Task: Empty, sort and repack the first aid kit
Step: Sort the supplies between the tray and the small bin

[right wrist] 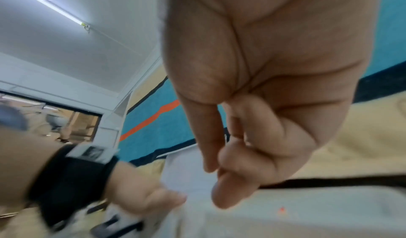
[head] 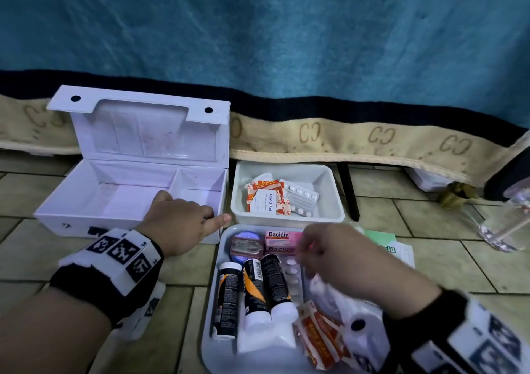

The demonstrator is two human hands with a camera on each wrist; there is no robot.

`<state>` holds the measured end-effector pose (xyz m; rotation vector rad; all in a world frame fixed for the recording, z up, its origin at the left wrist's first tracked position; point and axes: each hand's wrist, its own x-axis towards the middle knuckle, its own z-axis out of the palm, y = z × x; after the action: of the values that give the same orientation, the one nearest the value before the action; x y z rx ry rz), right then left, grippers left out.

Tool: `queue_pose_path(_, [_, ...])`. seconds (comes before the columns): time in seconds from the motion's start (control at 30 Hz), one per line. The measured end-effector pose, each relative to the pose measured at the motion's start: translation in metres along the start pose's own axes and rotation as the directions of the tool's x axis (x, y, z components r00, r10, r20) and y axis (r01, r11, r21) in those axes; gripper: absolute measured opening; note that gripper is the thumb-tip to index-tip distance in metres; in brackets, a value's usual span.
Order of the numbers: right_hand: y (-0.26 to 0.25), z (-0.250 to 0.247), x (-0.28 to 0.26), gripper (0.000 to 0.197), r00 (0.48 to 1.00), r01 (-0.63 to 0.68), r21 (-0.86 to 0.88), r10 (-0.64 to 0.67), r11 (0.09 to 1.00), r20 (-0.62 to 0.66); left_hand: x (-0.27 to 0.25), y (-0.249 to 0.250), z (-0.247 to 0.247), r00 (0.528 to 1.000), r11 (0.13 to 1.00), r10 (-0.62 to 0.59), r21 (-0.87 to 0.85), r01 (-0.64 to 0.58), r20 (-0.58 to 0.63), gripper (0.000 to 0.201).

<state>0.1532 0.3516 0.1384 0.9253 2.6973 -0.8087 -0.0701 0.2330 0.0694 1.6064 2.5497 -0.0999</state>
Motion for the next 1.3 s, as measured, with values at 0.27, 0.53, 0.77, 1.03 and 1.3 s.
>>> queue_pose_path(0.27, [0.002,-0.051,0.086,0.033,0.998,-0.057,-0.451,0.055,0.890,-0.017,-0.001,0.002,-0.001,0.999,0.999,-0.034,0.041,0.035,-0.016,0.056])
queue_pose_path(0.53, [0.002,-0.033,0.119,0.038,0.984,-0.141,-0.598,0.178,0.789,0.002,0.001,-0.001,0.002,0.999,0.998,-0.035,0.048,0.035,0.001,0.060])
queue_pose_path(0.77, [-0.005,-0.054,0.090,0.029,0.949,-0.263,-0.370,0.171,0.891,-0.263,0.003,-0.003,0.005,0.999,0.999,-0.014,0.051,0.016,-0.032,0.059])
queue_pose_path(1.03, [0.000,-0.057,-0.017,0.018,0.963,-0.222,-0.105,0.201,0.969,-0.177,0.003,-0.003,0.006,0.999,0.997,-0.013,0.069,0.015,-0.031,0.061])
queue_pose_path(1.3, [0.023,0.006,-0.033,0.037,0.954,-0.276,-0.082,0.263,0.958,-0.144,0.003,-0.002,0.007,0.999,0.998,0.016,0.055,-0.013,-0.049,0.101])
